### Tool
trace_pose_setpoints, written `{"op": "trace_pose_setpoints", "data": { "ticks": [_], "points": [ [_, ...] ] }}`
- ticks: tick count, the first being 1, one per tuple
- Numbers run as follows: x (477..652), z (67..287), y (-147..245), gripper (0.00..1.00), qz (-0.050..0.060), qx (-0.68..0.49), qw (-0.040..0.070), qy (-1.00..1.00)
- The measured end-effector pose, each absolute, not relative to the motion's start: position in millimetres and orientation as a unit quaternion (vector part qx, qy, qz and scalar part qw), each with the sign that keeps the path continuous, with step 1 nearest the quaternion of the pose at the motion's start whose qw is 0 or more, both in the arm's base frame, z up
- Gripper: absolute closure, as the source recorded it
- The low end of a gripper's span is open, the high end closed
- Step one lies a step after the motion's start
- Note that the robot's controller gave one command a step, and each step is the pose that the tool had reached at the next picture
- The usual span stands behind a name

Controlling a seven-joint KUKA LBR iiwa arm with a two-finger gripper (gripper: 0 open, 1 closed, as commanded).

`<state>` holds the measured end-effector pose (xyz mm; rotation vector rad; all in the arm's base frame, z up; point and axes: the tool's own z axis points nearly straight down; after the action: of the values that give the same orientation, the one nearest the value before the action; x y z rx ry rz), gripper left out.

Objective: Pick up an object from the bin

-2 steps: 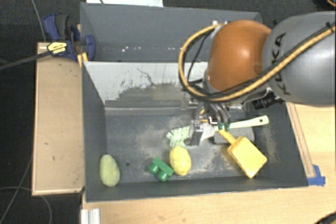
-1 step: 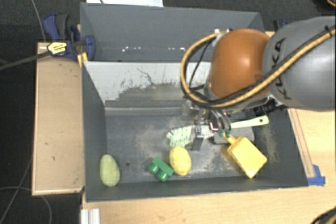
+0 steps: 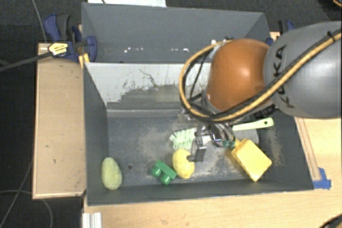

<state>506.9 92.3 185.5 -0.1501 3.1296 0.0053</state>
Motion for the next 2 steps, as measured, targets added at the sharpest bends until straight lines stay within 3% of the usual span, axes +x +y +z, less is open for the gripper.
{"op": "trace_pose_setpoints", "data": {
  "ticks": [1,2],
  "points": [
    [507.2,105,91,0.0,0.001,0.03,-0.001,1.0],
    [497.5,81,108,0.0,0.003,0.045,0.008,0.999]
  ]
}}
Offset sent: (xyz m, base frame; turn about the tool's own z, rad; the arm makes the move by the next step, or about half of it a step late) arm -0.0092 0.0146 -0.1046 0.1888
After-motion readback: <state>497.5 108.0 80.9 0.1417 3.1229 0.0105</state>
